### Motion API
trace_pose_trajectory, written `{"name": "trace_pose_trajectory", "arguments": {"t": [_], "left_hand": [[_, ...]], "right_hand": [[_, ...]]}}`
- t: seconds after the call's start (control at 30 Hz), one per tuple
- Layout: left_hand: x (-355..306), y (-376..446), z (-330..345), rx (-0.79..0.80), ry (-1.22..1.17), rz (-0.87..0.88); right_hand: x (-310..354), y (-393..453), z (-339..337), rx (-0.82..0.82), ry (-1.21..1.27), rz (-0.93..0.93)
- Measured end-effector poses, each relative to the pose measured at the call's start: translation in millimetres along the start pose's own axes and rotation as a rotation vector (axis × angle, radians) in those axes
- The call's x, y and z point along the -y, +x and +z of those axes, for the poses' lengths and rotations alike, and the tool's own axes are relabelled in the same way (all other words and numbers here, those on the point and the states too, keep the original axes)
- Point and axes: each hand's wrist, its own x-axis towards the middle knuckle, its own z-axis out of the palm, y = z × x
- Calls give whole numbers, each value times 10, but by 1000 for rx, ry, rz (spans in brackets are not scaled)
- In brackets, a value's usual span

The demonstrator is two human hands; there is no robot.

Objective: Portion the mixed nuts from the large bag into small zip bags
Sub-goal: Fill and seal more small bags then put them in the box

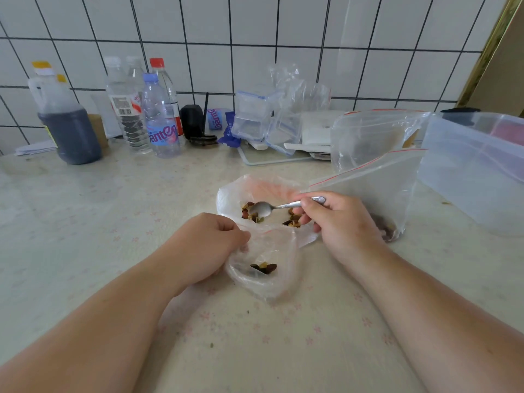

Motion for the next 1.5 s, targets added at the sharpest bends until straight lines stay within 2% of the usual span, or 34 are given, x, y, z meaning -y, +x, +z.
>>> {"name": "trace_pose_trajectory", "arguments": {"t": [0.13, 0.3, 0.47, 0.67, 0.93, 1.13, 1.23, 1.4, 1.5], "left_hand": [[0, -7, -2, -1, 2, -2], [-5, -4, 7, 4, 15, 0], [-6, -9, 10, 6, 19, 8], [-7, -19, 5, 7, 19, 7], [-27, -33, -1, 3, -1, 0], [-27, -42, -12, 5, -10, -18], [-29, -43, -13, 5, 4, -26], [-33, -69, -22, -13, 38, -13], [-37, -83, -25, -33, 28, 7]], "right_hand": [[19, 22, -7, 19, 229, 112], [11, 58, -7, 10, 365, 241], [28, 25, 35, 124, 445, 298], [44, 49, -3, 15, 619, 444], [43, 83, -87, -73, 741, 511], [93, 50, -195, 3, 754, 437], [140, 5, -212, 77, 675, 349], [174, -122, -189, 215, 345, 25], [215, -174, -178, 346, 243, -123]]}}
